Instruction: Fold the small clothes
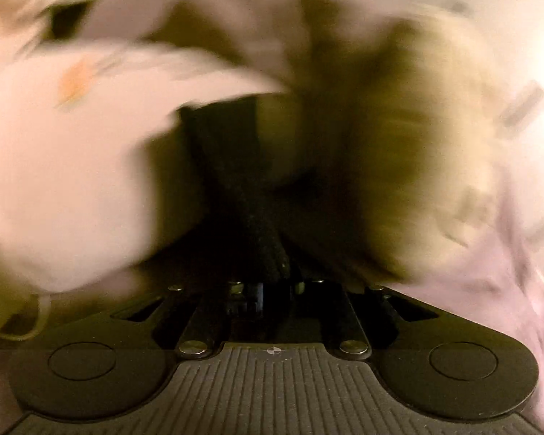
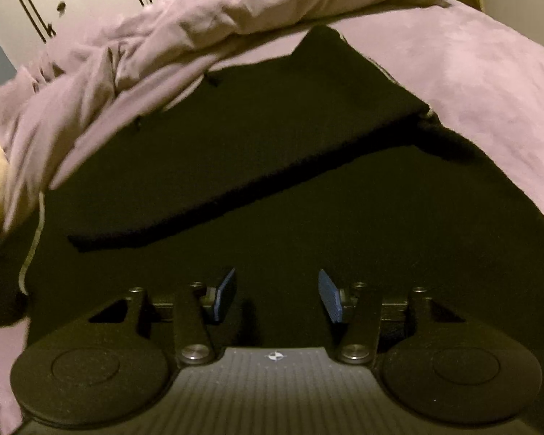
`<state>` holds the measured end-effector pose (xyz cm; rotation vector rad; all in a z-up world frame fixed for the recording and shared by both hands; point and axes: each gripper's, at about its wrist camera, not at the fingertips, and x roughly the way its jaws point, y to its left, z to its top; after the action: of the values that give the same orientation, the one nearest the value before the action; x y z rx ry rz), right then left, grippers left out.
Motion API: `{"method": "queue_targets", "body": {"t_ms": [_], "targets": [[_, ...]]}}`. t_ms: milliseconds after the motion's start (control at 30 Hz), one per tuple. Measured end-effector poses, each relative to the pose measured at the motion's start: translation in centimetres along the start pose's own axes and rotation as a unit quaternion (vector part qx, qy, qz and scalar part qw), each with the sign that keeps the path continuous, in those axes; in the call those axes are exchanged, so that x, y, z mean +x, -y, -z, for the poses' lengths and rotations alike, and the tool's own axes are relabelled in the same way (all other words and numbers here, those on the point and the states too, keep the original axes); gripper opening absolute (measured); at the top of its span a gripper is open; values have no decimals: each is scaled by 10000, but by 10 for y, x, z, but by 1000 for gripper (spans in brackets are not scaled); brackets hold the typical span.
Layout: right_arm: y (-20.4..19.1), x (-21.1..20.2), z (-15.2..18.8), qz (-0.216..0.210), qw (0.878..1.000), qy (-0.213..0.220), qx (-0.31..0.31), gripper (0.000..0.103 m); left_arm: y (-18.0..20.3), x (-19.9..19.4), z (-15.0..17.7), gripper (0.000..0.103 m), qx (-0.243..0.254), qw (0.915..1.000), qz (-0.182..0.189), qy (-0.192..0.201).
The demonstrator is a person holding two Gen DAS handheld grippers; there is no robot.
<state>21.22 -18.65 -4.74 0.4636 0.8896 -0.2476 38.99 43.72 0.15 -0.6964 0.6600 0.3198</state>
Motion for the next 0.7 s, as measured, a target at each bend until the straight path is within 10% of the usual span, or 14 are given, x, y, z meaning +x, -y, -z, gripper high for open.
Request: {"method": "queue_targets", "body": {"t_ms": [167, 367, 567, 633, 700], "targets": [[0, -13, -4, -327, 9994, 109, -19, 51, 124, -31, 46, 13, 1572, 9815, 1085, -115], [14, -27, -10, -639, 9978, 126, 159, 51, 243, -41, 188, 16, 3422, 9174, 1795, -950], [39, -39, -18, -643, 9977, 101, 206, 51, 268, -45, 306, 67, 4733, 8521, 1530, -1628], [45, -41, -20, -620, 9979, 124, 170, 51, 256, -55, 317, 70, 4832, 8493, 1440, -1568], [47, -40, -22, -595, 9981, 131, 65, 51, 241, -63, 307, 74, 4397, 8699, 1411, -1734]]}}
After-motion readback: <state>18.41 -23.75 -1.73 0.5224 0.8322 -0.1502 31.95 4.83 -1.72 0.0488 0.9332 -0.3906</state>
